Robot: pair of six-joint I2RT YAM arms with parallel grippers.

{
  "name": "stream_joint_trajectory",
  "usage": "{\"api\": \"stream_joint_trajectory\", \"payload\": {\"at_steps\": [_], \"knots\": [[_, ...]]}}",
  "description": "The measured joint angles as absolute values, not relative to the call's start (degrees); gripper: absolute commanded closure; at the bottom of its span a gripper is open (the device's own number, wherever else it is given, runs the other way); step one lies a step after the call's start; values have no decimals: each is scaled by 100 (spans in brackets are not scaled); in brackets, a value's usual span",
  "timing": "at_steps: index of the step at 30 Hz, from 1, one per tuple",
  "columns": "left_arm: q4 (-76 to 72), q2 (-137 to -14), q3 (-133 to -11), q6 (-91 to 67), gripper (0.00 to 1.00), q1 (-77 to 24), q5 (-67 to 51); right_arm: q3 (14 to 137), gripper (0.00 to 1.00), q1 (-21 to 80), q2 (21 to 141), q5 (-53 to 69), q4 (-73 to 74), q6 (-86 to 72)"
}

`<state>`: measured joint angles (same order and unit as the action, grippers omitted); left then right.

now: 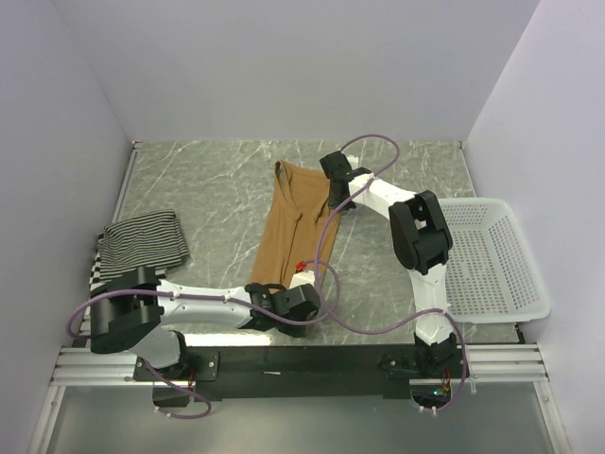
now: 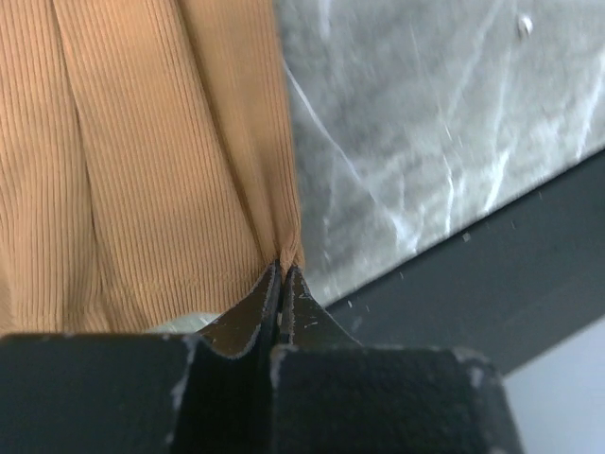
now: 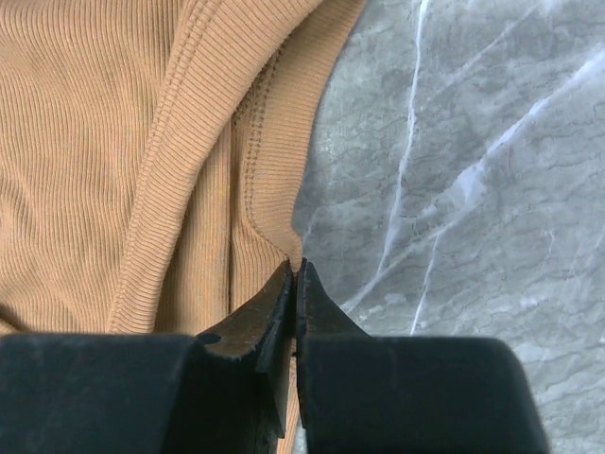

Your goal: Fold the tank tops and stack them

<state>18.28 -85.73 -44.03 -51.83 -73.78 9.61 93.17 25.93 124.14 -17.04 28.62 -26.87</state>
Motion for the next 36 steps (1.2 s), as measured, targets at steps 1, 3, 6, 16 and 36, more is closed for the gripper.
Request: {"api": "stream_joint_trajectory", "payload": {"at_steps": [1,3,6,16,36], "knots": [[1826,-8543,-4381,-5183,100,-7389,888,9308,88,2593,12414,-1704,2860,-2668],[1785,-8486,-4327,-5183,99,-7395,762,9231,82,2593,12396,-1697,2832,-2630],[1750,-8399,-4248,-5196,99,-7397,604,9072,70,2593,12298,-1682,2788,-2571],[1896,-8149,-4213,-5328,57,-7428,611,8731,60,2585,11843,-1557,2744,-2499],[1964,-7334,-4132,-5341,63,-6289,1122,9657,59,1944,12267,-1251,2357,-2794]]}}
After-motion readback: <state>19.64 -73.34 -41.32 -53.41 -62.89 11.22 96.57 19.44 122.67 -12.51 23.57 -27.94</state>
